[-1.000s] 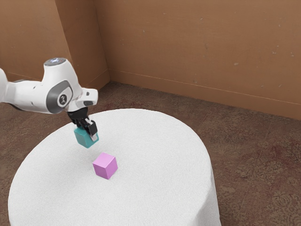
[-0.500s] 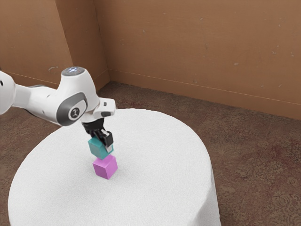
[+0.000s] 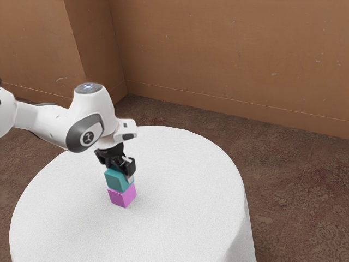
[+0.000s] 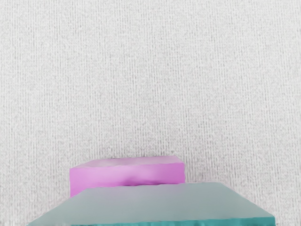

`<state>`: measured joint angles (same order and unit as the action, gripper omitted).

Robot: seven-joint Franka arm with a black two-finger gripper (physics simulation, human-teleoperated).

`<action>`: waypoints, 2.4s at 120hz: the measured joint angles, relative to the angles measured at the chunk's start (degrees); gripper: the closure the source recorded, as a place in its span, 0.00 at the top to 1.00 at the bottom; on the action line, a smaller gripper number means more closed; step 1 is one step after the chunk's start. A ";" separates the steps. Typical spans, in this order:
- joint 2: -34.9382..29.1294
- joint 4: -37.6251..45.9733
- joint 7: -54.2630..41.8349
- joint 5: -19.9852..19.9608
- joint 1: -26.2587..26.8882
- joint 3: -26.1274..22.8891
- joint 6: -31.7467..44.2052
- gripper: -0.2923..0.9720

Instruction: Pick up the blue block with one arm, and put the blue block on the pink block with one arm

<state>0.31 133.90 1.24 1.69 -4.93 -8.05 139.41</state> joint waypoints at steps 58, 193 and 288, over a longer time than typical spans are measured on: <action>0.08 -0.36 4.74 3.61 5.68 0.94 -0.16 0.52; 4.71 -7.54 1.98 5.10 -2.81 1.25 -5.22 0.52; 1.36 -2.81 1.93 4.92 -0.50 0.12 -2.80 0.53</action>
<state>1.67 131.09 3.18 6.61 -5.42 -7.92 136.61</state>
